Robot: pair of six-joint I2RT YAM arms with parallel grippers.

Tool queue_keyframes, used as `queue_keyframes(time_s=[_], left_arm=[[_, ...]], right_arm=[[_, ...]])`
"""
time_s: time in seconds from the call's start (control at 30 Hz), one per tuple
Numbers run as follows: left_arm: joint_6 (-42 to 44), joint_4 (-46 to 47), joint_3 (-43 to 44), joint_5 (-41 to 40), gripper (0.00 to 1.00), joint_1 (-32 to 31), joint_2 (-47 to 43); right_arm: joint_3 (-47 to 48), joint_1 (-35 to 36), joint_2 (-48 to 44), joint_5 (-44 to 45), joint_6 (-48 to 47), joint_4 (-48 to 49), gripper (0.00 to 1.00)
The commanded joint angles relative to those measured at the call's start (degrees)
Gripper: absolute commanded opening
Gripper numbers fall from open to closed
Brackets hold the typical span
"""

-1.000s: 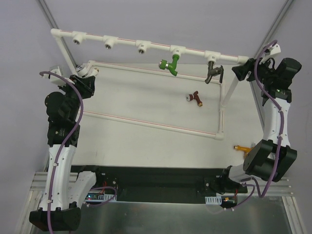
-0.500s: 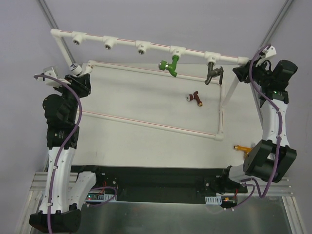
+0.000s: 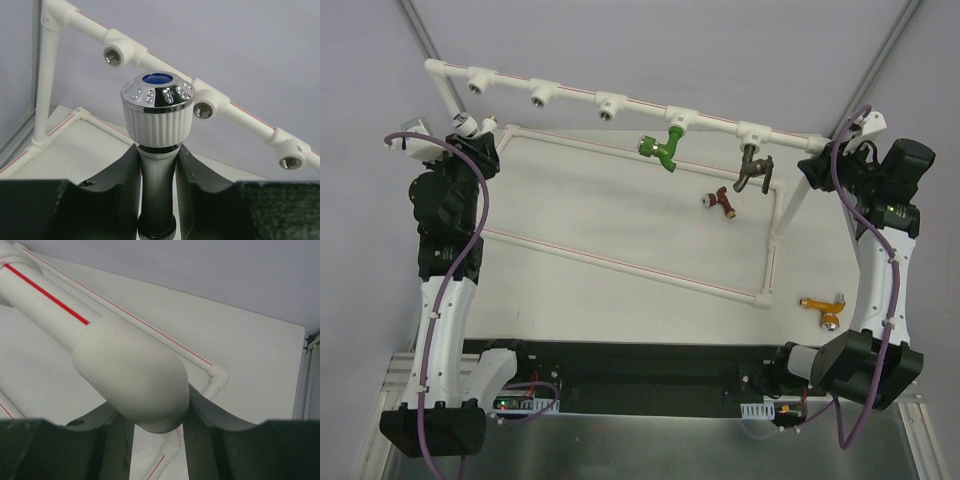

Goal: Install the water faucets

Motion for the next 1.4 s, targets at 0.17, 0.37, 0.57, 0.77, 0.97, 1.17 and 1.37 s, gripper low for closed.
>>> queue_keyframes(time_s=[0.17, 0.37, 0.57, 0.77, 0.97, 1.17, 1.37], left_arm=[[-8.1, 9.5, 2.3, 0.7, 0.0, 6.6, 4.2], [-14.8, 13.1, 1.0, 3.6, 0.0, 9.4, 6.1], [-18.8, 14.9, -0.9, 5.0, 0.0, 10.9, 6.2], [-19.2, 15.2, -0.8, 5.4, 0.0, 11.2, 6.4], [-20.0, 15.4, -0.9, 6.4, 0.0, 11.8, 7.3], [-22.4, 17.0, -1.2, 8.7, 0.0, 12.3, 9.5], [-24.4, 18.0, 0.2, 11.6, 0.0, 12.9, 12.8]], right_arm=[[-1.9, -0.6, -11.4, 14.1, -3.8, -2.1, 0.02], [-2.9, 2.0, -14.5, 18.7, -8.3, -4.1, 0.03], [-4.5, 3.5, -17.4, 25.1, -14.8, -4.9, 0.03], [-5.0, 3.5, -17.8, 28.3, -16.9, -5.0, 0.04], [-5.0, 3.5, -18.4, 31.3, -18.4, -4.6, 0.13], [-0.8, 3.5, -19.1, 24.8, -17.9, -7.3, 0.65], [2.0, 3.5, -19.4, 20.3, -18.4, -10.3, 0.81]])
